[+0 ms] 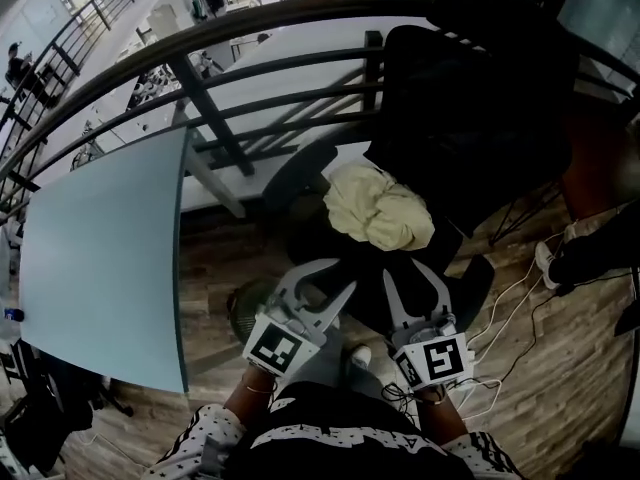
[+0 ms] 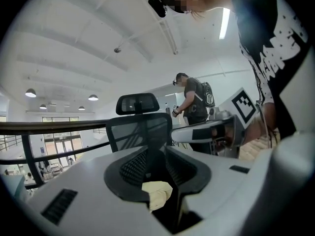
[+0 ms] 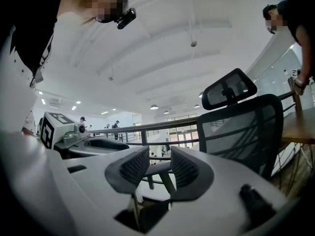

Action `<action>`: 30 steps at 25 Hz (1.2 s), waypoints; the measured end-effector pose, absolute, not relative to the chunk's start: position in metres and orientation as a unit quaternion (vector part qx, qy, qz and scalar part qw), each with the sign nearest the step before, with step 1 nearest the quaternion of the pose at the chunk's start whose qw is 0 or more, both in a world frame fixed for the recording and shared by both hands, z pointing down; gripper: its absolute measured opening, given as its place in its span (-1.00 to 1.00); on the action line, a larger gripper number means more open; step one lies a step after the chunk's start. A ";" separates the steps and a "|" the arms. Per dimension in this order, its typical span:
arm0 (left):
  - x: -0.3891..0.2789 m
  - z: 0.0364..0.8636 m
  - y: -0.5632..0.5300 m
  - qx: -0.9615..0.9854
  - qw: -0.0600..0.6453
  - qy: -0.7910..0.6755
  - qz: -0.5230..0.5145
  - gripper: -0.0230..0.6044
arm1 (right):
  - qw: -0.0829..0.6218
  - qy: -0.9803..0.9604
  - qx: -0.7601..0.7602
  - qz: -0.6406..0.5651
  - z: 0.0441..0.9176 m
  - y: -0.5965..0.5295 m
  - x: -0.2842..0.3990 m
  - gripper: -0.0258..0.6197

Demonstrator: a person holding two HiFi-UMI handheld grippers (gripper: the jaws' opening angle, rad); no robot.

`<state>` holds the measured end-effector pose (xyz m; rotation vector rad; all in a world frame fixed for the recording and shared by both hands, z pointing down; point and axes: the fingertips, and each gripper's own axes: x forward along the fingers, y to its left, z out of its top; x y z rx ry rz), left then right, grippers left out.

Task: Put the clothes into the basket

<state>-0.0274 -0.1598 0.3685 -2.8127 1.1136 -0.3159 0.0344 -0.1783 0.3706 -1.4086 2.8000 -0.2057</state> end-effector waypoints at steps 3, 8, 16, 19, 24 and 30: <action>-0.032 0.381 -0.178 -0.925 0.041 0.363 -0.106 -0.59 | -0.010 0.885 -0.460 -0.066 0.384 -0.191 0.034 -0.55; -0.014 0.408 -0.205 -0.927 0.033 0.355 -0.118 -0.58 | -0.029 0.873 -0.480 -0.081 0.412 -0.209 0.061 -0.53; -0.015 0.464 -0.247 -0.927 0.007 0.351 -0.133 -0.56 | -0.055 0.851 -0.512 -0.103 0.464 -0.238 0.069 -0.47; -0.011 0.485 -0.261 -0.929 0.000 0.345 -0.133 -0.55 | -0.061 0.844 -0.521 -0.112 0.484 -0.249 0.072 -0.45; -0.008 0.527 -0.283 -0.928 0.004 0.340 -0.150 -0.52 | -0.072 0.840 -0.523 -0.127 0.526 -0.266 0.071 -0.42; -0.013 0.570 -0.300 -0.927 0.003 0.337 -0.165 -0.51 | -0.100 0.830 -0.530 -0.140 0.567 -0.278 0.074 -0.38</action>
